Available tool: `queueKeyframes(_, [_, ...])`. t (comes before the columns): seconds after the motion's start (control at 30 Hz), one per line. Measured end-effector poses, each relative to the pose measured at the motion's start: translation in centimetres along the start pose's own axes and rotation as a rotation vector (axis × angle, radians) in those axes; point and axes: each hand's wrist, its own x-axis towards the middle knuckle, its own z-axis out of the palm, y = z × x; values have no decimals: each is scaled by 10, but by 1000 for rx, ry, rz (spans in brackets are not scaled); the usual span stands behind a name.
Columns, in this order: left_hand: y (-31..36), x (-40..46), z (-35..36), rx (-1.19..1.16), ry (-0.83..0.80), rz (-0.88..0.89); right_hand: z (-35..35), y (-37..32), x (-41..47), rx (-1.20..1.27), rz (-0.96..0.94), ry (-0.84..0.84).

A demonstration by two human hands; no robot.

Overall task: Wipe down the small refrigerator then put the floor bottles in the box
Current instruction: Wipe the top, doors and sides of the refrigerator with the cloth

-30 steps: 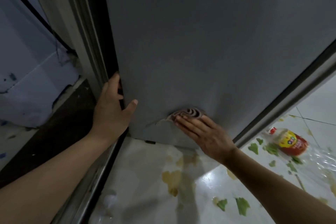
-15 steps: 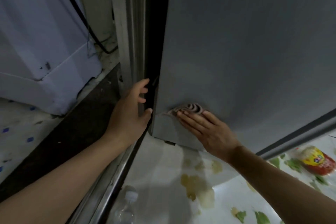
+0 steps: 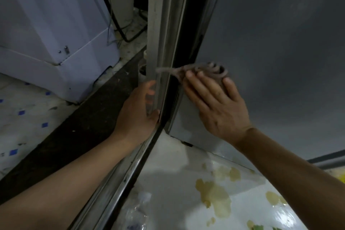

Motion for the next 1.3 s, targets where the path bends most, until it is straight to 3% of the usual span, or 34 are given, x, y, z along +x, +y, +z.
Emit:
queueKeyframes(0.27, [-16,-5,0,37,-52,-36,43,-77,-58,4,-437,-443])
queueKeyframes(0.4, [-9,-4,0,71,-78,-14,40,-90,-55,44,-531,-651])
queueKeyframes(0.5, [0,-3,4,96,-95,4,28,-65,-56,14,-493,-488])
queueKeyframes(0.73, [20,1,35,107,-63,-1,-17,37,-88,76,-6,-147])
queueKeyframes(0.83, [28,3,56,82,-36,-18,-15,32,-105,22,11,-248])
queueKeyframes(0.93, [35,3,69,88,43,-13,0,4,-145,-36,-351,-468])
queueKeyframes(1.07, [38,1,72,126,66,-30,1,-6,-163,-43,-453,-550])
queueKeyframes(1.13, [41,0,72,136,54,-48,-5,6,-166,-107,-407,-480])
queueKeyframes(1.3, [45,-2,71,174,65,-76,-42,77,-176,-107,-40,-277])
